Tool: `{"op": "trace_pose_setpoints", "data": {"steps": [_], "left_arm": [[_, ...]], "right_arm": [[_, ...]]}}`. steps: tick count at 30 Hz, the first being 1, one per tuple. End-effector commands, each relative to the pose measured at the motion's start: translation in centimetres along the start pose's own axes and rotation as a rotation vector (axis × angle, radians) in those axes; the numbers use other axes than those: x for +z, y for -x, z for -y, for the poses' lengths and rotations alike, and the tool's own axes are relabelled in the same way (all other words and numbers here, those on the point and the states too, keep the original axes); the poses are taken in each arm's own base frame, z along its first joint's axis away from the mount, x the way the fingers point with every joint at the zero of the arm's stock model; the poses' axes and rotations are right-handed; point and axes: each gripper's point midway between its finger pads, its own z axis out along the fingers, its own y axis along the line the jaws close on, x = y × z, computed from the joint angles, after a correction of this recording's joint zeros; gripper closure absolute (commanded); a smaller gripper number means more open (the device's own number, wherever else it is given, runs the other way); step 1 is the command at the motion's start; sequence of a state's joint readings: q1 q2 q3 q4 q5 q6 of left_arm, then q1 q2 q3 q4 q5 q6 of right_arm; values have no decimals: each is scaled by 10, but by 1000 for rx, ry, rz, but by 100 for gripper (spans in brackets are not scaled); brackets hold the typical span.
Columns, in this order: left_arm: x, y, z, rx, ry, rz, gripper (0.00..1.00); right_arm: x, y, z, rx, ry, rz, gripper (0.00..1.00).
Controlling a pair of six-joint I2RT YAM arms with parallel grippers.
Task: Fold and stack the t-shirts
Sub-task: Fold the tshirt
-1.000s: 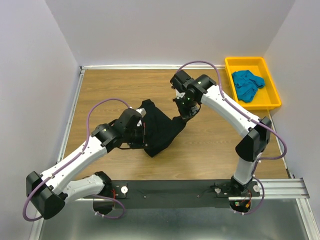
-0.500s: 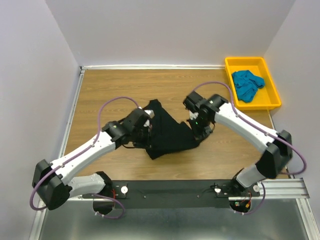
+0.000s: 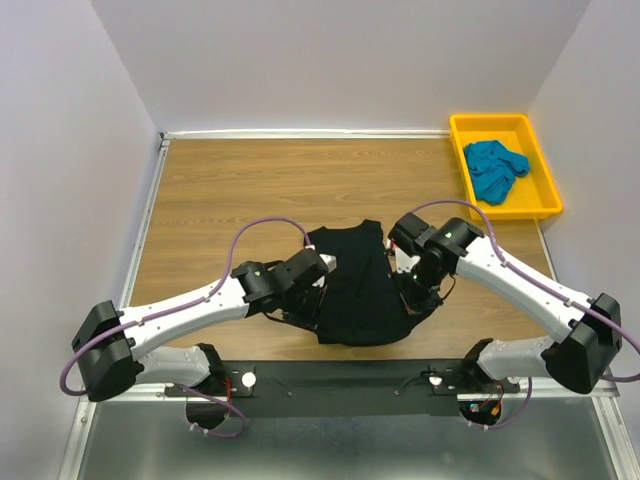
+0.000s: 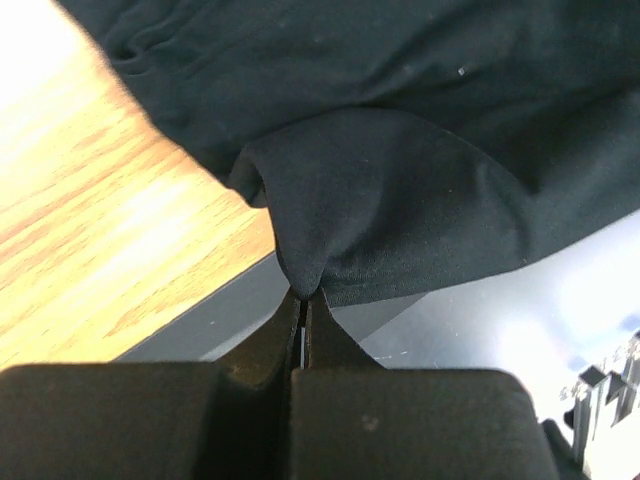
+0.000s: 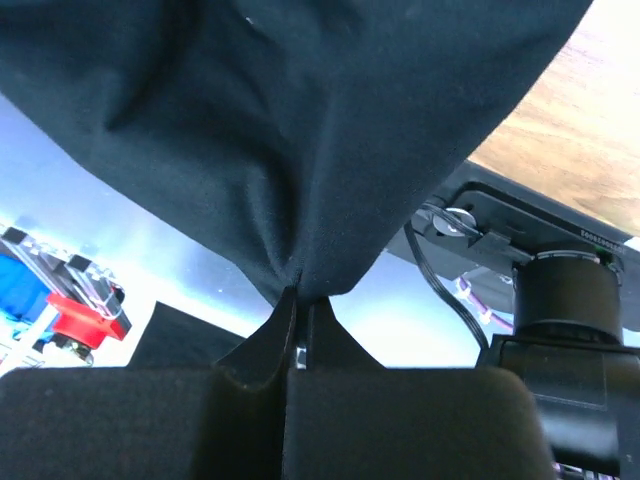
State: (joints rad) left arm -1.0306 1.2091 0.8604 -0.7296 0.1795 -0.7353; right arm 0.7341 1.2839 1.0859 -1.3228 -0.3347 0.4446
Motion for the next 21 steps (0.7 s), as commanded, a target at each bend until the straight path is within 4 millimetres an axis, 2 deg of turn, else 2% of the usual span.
{"op": "trace_pose_setpoints", "data": {"steps": [1,2,3,4,5,7,10,12,15,18,21], "left_arm": [[-22,18,-8,-63,55,87,100],[-27,25,-5,-68,42,110,100],[-32,31,-2,-72,33,129,100],[-40,43,3,-77,18,165,100],[-44,50,1,-80,20,186,100],[-51,62,1,-83,21,220,100],[-59,83,-10,-87,44,282,100],[-59,96,-22,-109,61,314,100],[-59,111,-30,-111,65,346,100],[-65,135,-25,-92,60,399,100],[-60,147,-29,-78,78,402,100]], "right_arm": [[-21,34,-17,-52,-5,94,99],[-27,44,-17,-63,-29,122,100],[-41,59,-25,-84,-26,180,100],[-42,69,-25,-91,-52,186,99],[-47,78,-21,-93,-88,213,99],[-62,94,-28,-111,-91,273,99],[-70,115,-25,-124,-117,308,99],[-71,121,-22,-132,-135,311,99],[-74,134,-17,-132,-163,331,99],[-78,148,-13,-132,-166,352,99],[-84,160,-4,-126,-172,371,99]]}}
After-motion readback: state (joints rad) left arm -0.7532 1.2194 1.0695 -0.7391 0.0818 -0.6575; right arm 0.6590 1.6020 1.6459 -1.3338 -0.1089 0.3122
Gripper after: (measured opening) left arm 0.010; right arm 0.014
